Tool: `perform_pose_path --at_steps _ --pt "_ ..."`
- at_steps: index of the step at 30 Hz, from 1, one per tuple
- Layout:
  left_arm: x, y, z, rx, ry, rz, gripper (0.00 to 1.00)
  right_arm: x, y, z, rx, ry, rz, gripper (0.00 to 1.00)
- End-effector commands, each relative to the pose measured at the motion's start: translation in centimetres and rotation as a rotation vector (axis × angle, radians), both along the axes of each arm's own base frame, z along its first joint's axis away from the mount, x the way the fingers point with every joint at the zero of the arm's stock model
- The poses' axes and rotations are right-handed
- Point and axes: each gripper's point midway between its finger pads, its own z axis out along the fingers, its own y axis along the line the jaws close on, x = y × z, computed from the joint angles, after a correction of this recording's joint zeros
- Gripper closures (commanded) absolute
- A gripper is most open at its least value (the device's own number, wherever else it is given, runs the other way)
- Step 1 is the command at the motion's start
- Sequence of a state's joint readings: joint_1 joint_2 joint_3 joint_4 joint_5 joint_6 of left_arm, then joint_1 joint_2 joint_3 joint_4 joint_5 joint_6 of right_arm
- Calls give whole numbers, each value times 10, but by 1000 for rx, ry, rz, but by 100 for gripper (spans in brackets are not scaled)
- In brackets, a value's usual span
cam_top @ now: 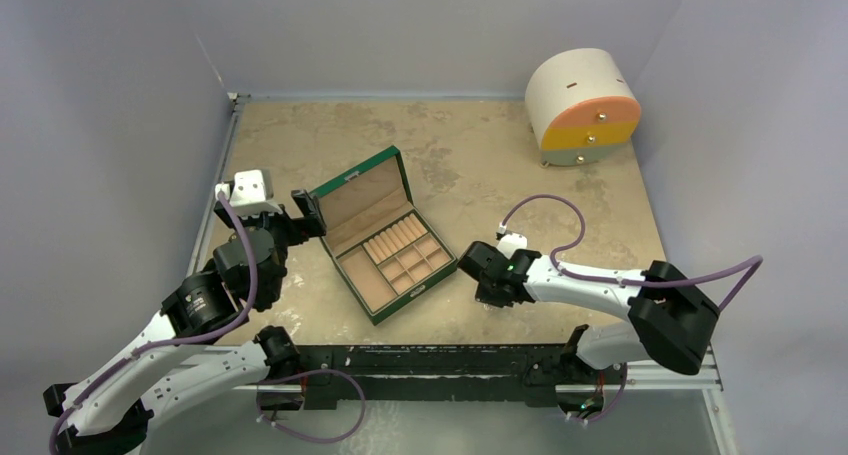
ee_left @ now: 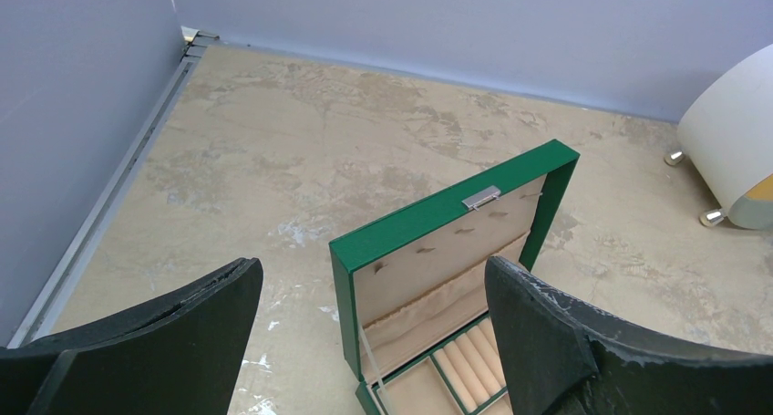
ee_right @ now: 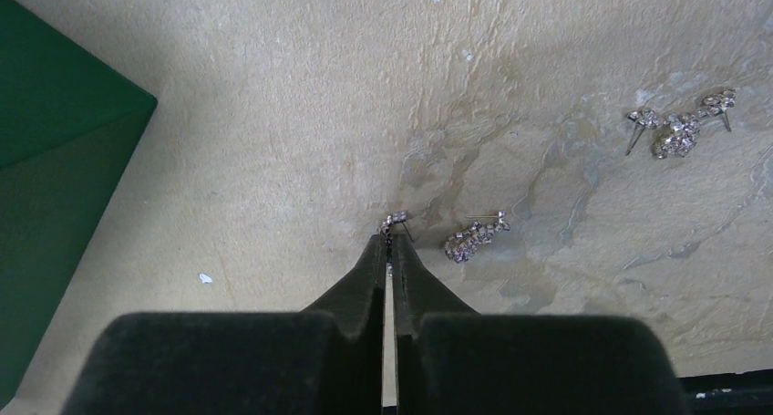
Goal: Organize the mixed jewelry
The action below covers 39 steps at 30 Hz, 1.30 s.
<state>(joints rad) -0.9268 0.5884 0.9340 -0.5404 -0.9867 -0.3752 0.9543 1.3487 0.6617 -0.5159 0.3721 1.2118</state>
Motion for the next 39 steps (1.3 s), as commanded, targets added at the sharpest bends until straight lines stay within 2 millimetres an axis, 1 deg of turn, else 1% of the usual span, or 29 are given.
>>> perform_pose_path --at_steps 1,6,15,21,25,29,33,36,39 --pt "1 1 6 -32 -23 6 8 -1 -6 -2 -12 -1 -23 100" --pt "1 1 6 -31 -22 6 8 3 -5 6 -1 -23 -20 100" --pt "0 1 8 -37 -26 3 8 12 -3 28 18 -87 1 100" --pt "0 2 8 -40 -28 3 8 17 0 38 29 -116 19 100" --pt "0 1 8 -38 -27 2 8 23 4 50 44 -152 40 100" --pt "0 1 8 -39 -27 1 8 32 12 67 68 -197 72 100" --pt "-1 2 8 -40 -29 0 8 41 26 89 115 -243 107 100" --pt "-1 2 9 -42 -29 -1 8 49 40 107 158 -288 146 100" --pt "-1 0 8 -40 -27 -7 8 62 57 131 206 -361 190 100"
